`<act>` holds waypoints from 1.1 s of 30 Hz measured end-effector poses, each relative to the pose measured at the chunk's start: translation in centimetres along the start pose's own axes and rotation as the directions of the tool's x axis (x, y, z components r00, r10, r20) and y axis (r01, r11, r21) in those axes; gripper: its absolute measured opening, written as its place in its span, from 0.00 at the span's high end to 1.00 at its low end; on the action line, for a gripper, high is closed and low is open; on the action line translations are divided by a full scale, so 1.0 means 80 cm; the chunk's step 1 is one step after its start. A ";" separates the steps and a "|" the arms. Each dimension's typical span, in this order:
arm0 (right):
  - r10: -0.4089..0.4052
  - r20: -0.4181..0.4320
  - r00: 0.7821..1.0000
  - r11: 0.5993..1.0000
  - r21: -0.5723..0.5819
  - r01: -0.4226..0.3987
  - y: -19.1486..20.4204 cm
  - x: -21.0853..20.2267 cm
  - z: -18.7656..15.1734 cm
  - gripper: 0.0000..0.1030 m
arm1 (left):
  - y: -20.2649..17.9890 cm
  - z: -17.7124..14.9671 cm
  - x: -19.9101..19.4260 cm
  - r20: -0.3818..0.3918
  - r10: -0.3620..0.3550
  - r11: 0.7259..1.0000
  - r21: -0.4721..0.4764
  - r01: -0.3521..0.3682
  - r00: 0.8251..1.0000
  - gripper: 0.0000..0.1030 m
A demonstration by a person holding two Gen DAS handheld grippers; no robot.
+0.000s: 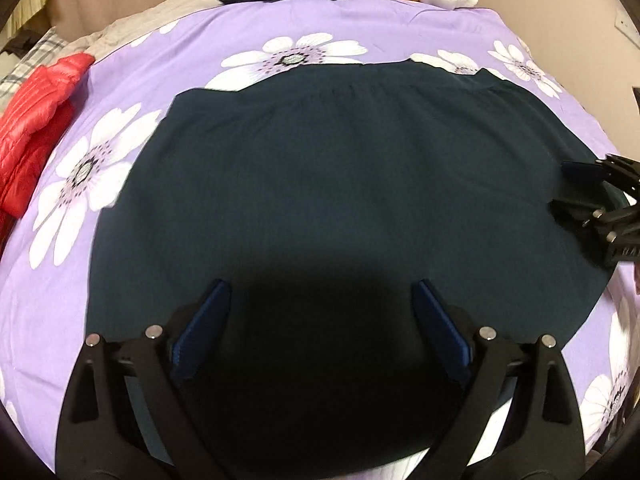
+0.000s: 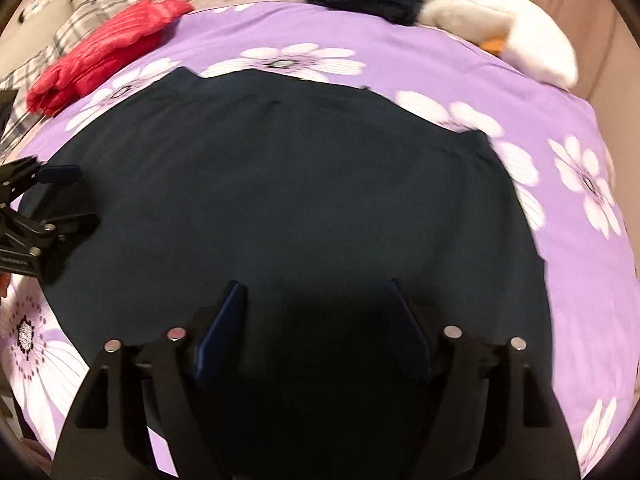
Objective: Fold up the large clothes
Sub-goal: 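Pull both tools back from the folded jacket toward the sheet edge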
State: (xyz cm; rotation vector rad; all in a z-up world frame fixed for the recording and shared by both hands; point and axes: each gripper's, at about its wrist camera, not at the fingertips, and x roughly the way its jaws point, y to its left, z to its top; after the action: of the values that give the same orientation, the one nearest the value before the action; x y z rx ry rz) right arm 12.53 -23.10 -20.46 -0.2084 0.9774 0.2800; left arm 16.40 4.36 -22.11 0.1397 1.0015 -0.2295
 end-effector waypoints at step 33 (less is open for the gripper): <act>-0.028 0.005 1.000 0.987 0.158 0.027 -0.008 -0.001 -0.002 0.21 | -0.005 0.008 0.006 0.018 -0.063 0.998 -0.022 0.064 0.998 0.08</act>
State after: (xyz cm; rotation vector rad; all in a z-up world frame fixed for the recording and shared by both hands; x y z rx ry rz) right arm 12.61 -23.72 -20.47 -0.0765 0.9836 0.1768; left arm 17.09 3.78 -22.18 0.0853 0.9923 -0.2770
